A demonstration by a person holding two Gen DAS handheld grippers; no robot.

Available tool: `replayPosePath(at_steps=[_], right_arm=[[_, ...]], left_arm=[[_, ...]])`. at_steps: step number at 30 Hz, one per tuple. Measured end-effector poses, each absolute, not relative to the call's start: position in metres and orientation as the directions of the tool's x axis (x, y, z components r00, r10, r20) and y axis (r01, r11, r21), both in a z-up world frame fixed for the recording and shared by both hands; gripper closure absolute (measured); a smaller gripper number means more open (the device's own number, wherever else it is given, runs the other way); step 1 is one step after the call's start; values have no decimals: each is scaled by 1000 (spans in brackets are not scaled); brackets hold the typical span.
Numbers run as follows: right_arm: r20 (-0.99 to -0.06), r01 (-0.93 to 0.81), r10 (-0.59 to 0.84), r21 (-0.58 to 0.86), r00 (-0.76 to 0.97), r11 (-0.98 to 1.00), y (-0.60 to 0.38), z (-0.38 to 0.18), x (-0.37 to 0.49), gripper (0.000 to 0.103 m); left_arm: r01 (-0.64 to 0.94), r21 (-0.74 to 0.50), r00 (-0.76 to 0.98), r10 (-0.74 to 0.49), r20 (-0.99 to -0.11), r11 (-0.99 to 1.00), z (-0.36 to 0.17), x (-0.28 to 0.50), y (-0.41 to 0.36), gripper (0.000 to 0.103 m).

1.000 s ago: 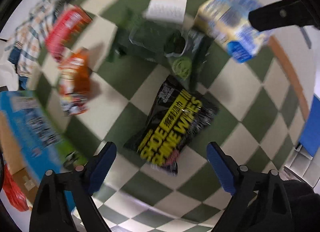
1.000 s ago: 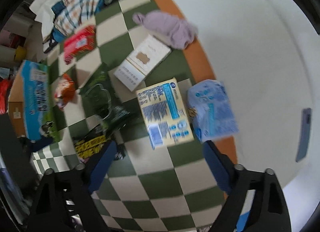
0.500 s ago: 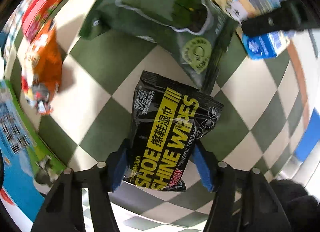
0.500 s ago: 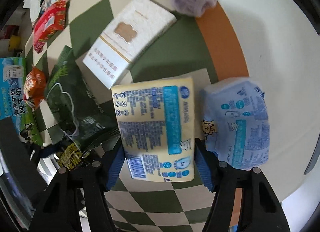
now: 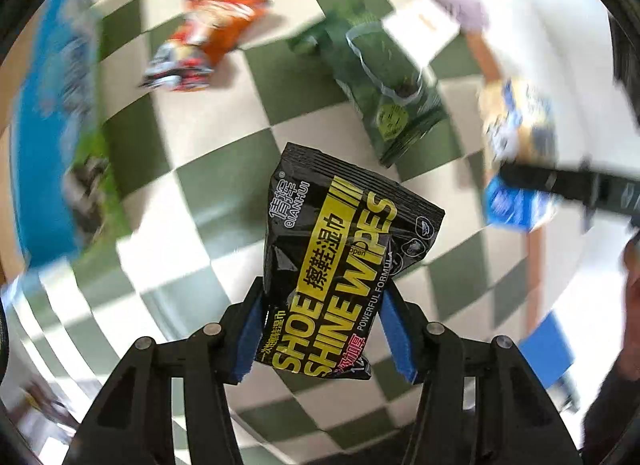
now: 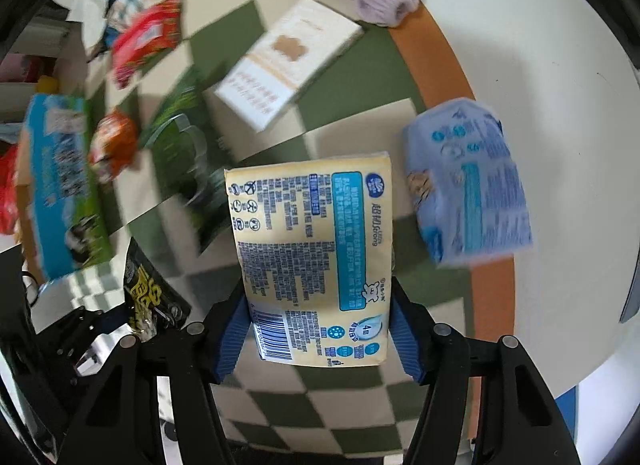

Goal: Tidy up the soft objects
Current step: 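Carry both packs into the cardboard box and open both tools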

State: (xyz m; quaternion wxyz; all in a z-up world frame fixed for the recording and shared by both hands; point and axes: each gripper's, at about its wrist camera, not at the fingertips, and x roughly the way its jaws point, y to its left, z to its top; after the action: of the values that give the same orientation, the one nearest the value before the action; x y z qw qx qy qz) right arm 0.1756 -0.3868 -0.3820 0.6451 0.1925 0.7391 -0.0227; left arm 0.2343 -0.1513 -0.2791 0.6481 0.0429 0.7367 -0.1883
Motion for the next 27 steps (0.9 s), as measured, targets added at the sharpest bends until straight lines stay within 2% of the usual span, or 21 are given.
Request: replayPosePath(at_steps=[4,8,11,18,24,27], right_arm=[[-957,251,287,267,-47,930,-359,-340,162,38],[-946,171,323,320,10,932,-321,-296,161,38],[-935,96,352,355,48,930,-279,-264,178,38],[-910,-57,405,402,88,914,-170,-208,223,38],[-922,-93,378,370,84,924,-79,-213,272,38],[-933,-72,354,350,58,934,-44,-235,299,38]], left_arm=[[193,-281,-61,-274,-960,940,-221,233,-108,52],[123,-267,76,-278,-958,956,-187,209,-69,51],[86,-257,138,-267,-954,963,-191,196,-51,51],[-32,-249,194,-238,-952,968,-187,252,40,52],[-103,-230,160,-212,-964,968,-212,304,116,51],[-126,-245,120,-230,-966,961,-236,328,139,51]])
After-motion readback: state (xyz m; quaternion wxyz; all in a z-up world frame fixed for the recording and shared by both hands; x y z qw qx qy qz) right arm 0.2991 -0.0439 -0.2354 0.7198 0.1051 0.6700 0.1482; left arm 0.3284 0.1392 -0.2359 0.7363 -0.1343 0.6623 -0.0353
